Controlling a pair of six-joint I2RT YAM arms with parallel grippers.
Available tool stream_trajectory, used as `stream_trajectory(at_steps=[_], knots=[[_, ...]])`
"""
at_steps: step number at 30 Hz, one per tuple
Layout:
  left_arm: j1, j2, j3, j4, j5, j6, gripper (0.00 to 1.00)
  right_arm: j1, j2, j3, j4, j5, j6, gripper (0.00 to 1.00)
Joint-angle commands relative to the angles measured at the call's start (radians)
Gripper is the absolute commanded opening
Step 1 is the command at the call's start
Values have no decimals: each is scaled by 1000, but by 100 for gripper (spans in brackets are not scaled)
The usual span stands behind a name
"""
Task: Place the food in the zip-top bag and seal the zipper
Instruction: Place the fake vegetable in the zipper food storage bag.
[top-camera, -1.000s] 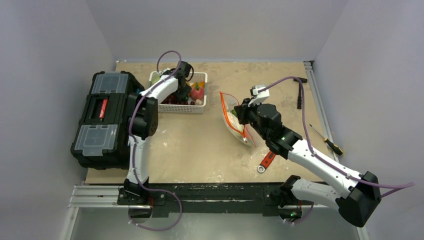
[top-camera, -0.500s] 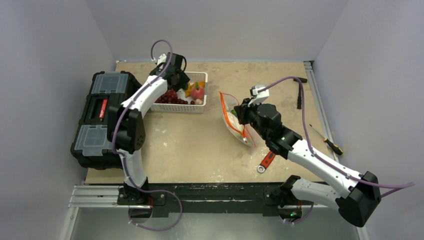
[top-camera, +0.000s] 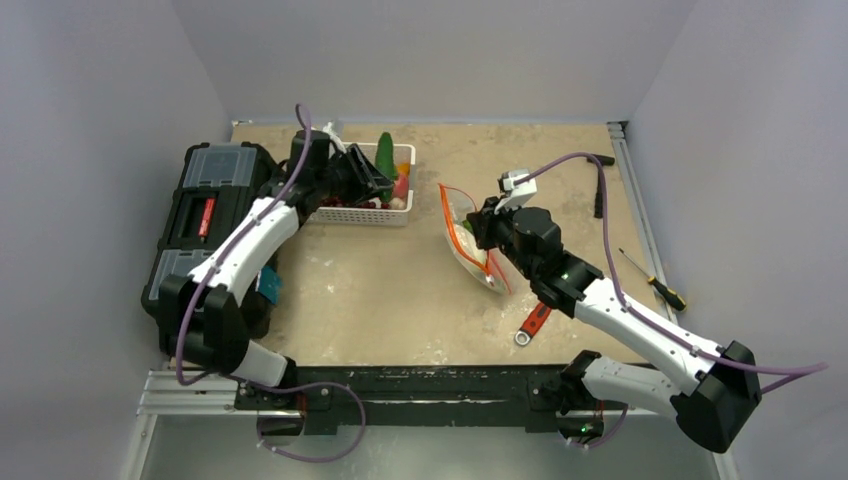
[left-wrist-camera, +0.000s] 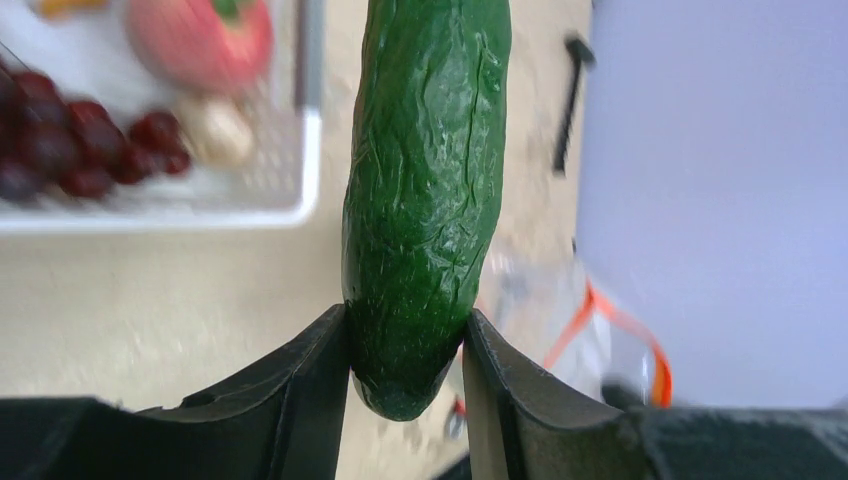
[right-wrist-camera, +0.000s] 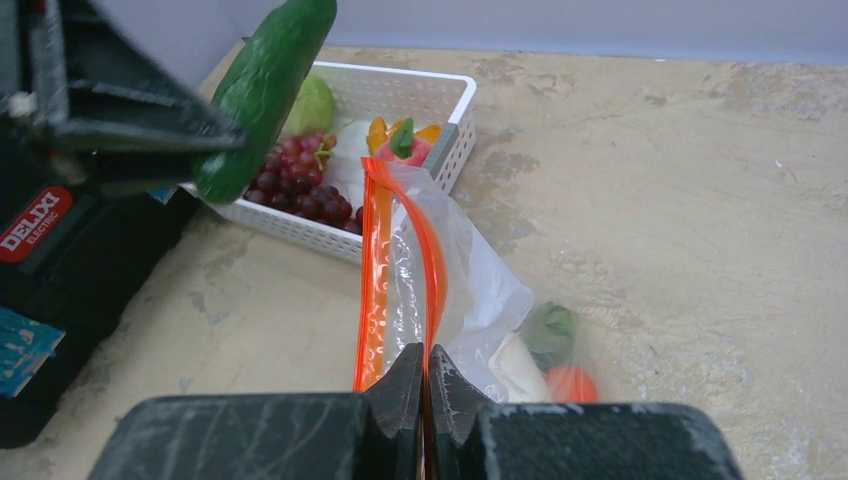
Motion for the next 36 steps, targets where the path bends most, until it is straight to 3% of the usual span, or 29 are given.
stream_trajectory(at_steps=[1,7,15,19,30,33,36], knots=[[-19,-215,-178,91,324,73,0,0,1,3,52,-32,5,0],[-188,-410,-261,-75,350,43,0,0,-11,-9,63,-21,-3,0],[-377,-491,-388,37,345,-330,0,-1,-48,-35,92,-3,-35,0],[-431,-493,-407,62,317,-462,0,0,-57,-40,104,-31,-53,0],[-464,-388,-435,395,272,-747,0,16,-130,-95,189,-208,-93,0],[-476,-372,-411,303,227,-802,0,24,-134,-95,189,-206,-98,0],[-500,-388,-432,280,91,-893,0,33,-139,-99,195,-200,-98,0]])
